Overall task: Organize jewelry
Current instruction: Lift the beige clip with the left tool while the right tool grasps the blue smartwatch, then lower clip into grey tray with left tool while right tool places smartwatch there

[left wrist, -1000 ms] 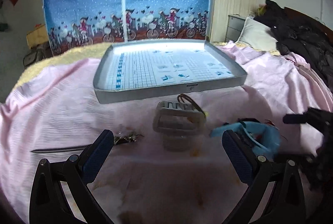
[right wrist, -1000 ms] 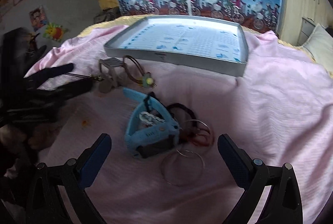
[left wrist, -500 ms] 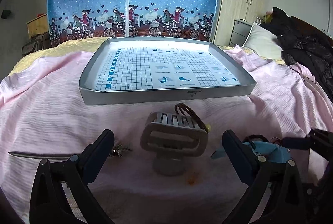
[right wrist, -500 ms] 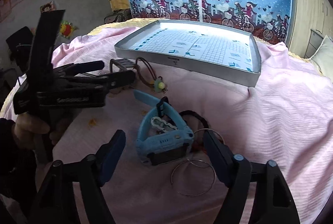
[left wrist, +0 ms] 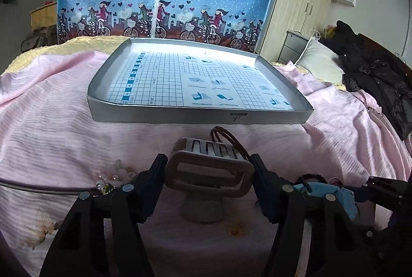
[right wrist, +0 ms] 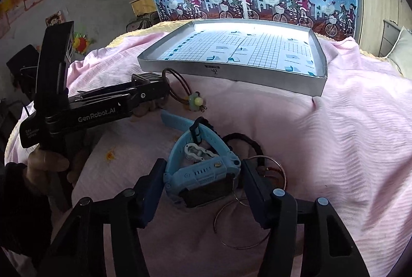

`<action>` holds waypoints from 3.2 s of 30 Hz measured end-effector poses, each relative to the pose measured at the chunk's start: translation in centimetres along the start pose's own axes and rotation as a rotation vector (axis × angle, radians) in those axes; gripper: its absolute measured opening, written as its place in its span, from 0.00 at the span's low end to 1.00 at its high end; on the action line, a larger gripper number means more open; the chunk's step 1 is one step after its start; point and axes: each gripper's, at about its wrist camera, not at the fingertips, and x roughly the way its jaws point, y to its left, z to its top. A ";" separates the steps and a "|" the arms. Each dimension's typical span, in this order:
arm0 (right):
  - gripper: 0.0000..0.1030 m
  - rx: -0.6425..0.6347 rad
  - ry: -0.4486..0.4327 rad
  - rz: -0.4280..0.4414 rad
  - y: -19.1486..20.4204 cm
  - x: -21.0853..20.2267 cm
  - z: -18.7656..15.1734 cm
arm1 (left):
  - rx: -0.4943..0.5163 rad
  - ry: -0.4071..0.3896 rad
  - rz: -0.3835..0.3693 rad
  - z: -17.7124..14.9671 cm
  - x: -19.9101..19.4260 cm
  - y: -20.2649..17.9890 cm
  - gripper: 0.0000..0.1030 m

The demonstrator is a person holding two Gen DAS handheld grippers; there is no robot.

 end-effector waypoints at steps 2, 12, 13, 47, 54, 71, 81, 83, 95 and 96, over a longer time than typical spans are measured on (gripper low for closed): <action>0.54 0.001 -0.001 0.003 0.0 -0.1 0.0 | 0.000 -0.013 -0.003 -0.1 -0.4 0.0 0.57; 0.54 0.044 -0.012 0.029 -0.6 -0.5 0.1 | -0.080 -0.062 0.067 -1.7 -4.8 -0.7 0.57; 0.54 0.045 -0.017 0.030 -0.6 -0.7 0.2 | -0.087 -0.064 0.075 -1.9 -5.2 -0.7 0.56; 0.51 0.257 -0.291 0.088 -4.1 -6.7 1.7 | -0.137 -0.090 0.123 -1.1 -9.6 -5.0 0.56; 0.51 0.283 -0.381 0.021 -6.3 -5.7 4.5 | -0.137 -0.100 0.098 3.9 -6.5 -4.4 0.56; 0.51 0.276 -0.329 -0.089 -10.9 3.4 8.7 | -0.188 0.034 0.131 10.5 6.2 0.8 0.56; 0.52 0.295 -0.297 -0.089 -11.2 4.3 8.7 | -0.242 0.102 0.142 9.4 8.3 2.4 0.56; 0.52 0.296 -0.295 -0.094 -11.2 4.3 8.7 | -0.258 0.103 0.135 9.3 8.0 2.5 0.57; 0.82 0.278 -0.340 -0.159 -10.9 1.9 9.1 | -0.295 0.021 0.145 8.9 2.9 2.4 0.67; 0.84 0.269 -0.349 -0.168 -10.7 1.5 9.0 | -0.285 0.005 0.165 8.9 2.2 2.1 0.67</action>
